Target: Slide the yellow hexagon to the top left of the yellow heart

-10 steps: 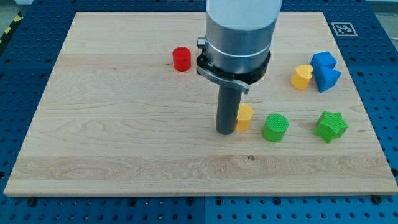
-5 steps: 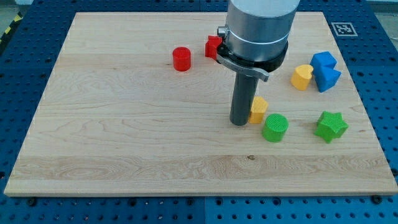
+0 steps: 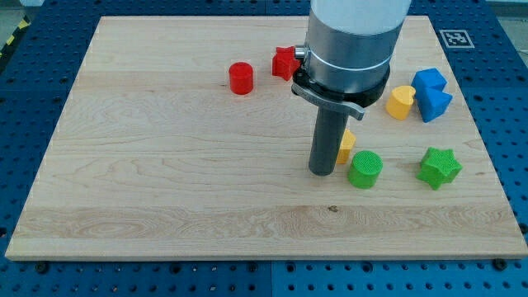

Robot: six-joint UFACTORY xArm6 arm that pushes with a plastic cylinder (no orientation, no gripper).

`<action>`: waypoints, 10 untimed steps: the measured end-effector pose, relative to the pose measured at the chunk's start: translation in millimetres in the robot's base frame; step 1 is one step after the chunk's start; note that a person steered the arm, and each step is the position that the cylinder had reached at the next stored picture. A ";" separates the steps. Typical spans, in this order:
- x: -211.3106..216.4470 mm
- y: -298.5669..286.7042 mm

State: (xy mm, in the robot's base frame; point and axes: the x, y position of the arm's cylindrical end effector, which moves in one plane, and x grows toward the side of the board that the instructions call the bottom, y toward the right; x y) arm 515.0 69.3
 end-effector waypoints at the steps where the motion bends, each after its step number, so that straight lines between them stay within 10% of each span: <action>1: 0.0 0.0; 10: -72.2 69.2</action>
State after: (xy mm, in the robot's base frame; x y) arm 442.8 138.4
